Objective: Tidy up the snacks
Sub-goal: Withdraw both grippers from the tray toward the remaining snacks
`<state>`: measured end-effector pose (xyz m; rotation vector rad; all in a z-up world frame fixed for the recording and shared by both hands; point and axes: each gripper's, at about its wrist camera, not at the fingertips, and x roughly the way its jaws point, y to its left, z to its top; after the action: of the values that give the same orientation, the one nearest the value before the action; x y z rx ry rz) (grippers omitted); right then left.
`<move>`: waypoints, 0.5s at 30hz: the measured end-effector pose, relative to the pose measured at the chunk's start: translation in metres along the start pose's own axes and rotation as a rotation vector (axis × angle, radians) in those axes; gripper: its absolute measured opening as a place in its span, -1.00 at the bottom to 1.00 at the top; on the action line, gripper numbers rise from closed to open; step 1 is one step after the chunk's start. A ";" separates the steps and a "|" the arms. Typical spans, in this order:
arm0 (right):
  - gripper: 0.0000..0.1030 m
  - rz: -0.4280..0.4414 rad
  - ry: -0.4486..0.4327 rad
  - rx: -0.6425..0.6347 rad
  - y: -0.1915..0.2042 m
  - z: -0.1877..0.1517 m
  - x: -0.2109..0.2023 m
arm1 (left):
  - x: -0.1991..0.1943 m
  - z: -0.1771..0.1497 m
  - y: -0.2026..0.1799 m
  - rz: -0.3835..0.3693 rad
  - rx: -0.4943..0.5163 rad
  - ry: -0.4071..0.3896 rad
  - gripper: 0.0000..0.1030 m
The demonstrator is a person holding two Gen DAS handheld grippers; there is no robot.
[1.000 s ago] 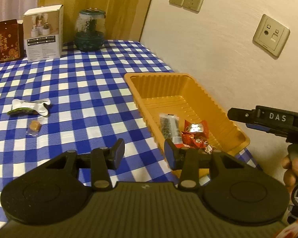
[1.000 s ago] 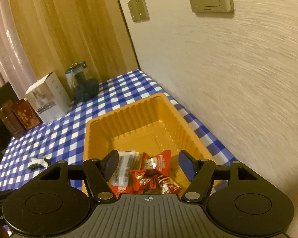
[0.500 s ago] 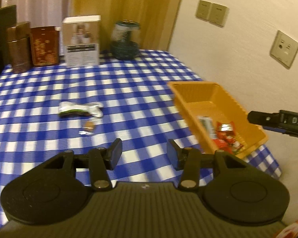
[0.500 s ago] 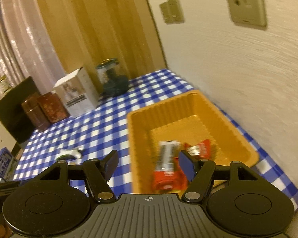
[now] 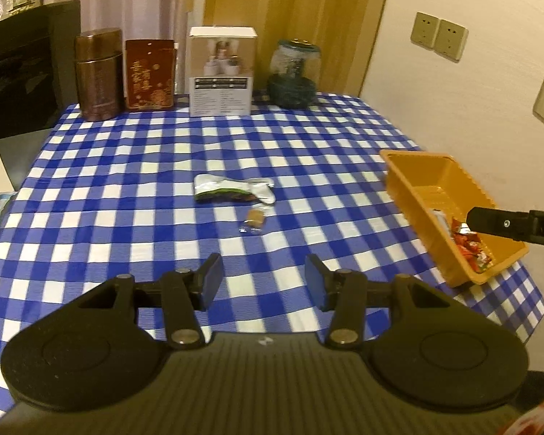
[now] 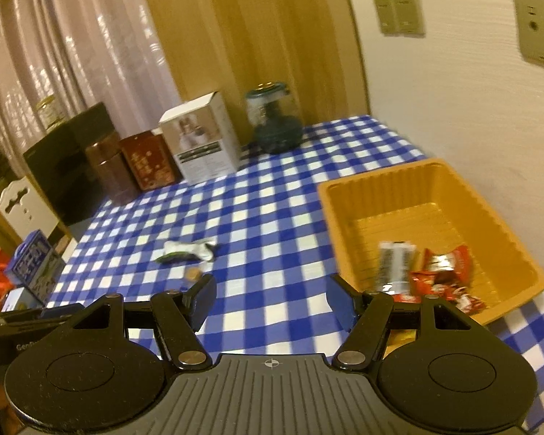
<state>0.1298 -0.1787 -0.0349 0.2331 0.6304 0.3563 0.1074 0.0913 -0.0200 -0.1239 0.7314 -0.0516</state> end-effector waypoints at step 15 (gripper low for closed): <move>0.30 0.014 0.043 -0.054 0.031 -0.009 0.090 | 0.052 0.001 0.038 -0.025 0.003 0.018 -0.12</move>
<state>0.1837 -0.1140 -0.0801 0.1783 0.6604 0.3917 0.1473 0.1242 -0.0586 -0.1296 0.7479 -0.0777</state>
